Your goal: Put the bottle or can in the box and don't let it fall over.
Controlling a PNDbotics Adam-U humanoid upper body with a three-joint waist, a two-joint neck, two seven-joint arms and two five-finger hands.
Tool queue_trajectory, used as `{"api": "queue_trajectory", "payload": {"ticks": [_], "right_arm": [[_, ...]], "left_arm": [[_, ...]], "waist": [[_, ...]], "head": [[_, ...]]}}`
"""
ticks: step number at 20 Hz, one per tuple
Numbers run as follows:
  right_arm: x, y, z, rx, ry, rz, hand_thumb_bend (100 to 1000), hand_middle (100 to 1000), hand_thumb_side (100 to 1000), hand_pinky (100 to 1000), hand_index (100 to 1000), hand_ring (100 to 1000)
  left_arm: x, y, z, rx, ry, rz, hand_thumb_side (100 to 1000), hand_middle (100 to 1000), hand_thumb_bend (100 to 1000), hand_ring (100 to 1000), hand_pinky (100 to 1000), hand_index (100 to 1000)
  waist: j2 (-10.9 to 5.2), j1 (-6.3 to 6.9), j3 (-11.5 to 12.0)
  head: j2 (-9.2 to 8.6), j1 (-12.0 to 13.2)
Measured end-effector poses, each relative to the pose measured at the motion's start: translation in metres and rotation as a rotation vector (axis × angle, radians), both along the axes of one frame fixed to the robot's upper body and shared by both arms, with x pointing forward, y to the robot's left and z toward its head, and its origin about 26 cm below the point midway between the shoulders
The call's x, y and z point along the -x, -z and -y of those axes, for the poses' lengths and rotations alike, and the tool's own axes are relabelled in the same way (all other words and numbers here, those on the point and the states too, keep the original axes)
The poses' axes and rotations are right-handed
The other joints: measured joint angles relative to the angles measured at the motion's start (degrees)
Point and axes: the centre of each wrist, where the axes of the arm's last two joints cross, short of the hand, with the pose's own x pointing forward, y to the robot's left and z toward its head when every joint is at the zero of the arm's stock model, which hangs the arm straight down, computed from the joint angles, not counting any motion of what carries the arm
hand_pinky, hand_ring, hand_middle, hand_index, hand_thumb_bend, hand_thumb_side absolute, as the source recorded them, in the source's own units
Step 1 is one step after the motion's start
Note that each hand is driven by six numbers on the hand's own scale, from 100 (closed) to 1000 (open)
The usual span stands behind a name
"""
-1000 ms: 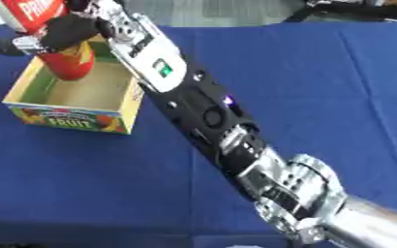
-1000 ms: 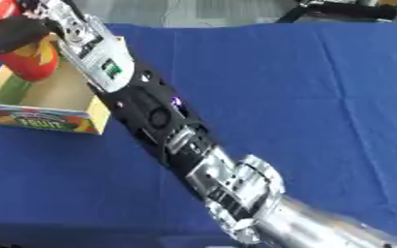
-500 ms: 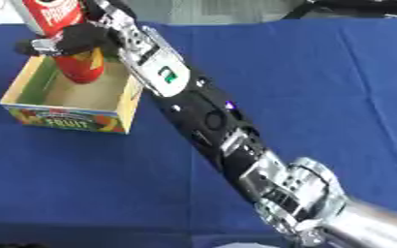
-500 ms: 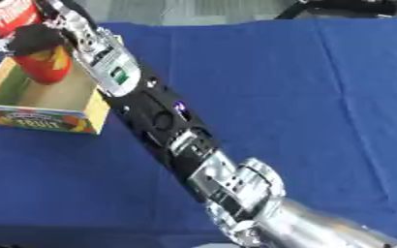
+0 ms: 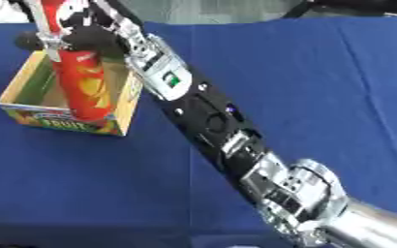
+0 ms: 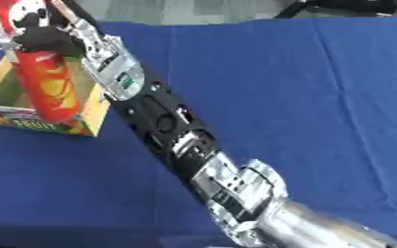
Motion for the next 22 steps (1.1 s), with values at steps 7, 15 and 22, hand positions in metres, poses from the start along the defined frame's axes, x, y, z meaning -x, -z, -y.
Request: {"api": "queue_trajectory", "payload": {"ticks": [7, 15, 22], "right_arm": [[-0.002, -0.001, 0.005, 0.02, 0.039, 0.012, 1000, 1000, 438, 926, 956, 1000], [-0.005, -0.005, 0.014, 0.014, 0.066, 0.019, 1000, 1000, 422, 924, 956, 1000], [-0.006, -0.009, 0.017, -0.01, 0.096, 0.026, 1000, 1000, 409, 931, 963, 1000]], "left_arm": [[0.0, 0.0, 0.0, 0.0, -0.001, -0.002, 889, 911, 495, 1000, 721, 848], [0.001, 0.002, -0.001, 0.0, -0.002, -0.005, 891, 912, 495, 1000, 722, 848], [0.002, 0.002, -0.001, -0.001, 0.0, -0.007, 892, 912, 496, 1000, 723, 848]], "waist": [[-0.01, 0.02, -0.1], [-0.04, 0.05, -0.5], [-0.05, 0.08, -0.7]], "head": [[0.0, 0.1], [0.0, 0.4], [0.0, 0.5]]}}
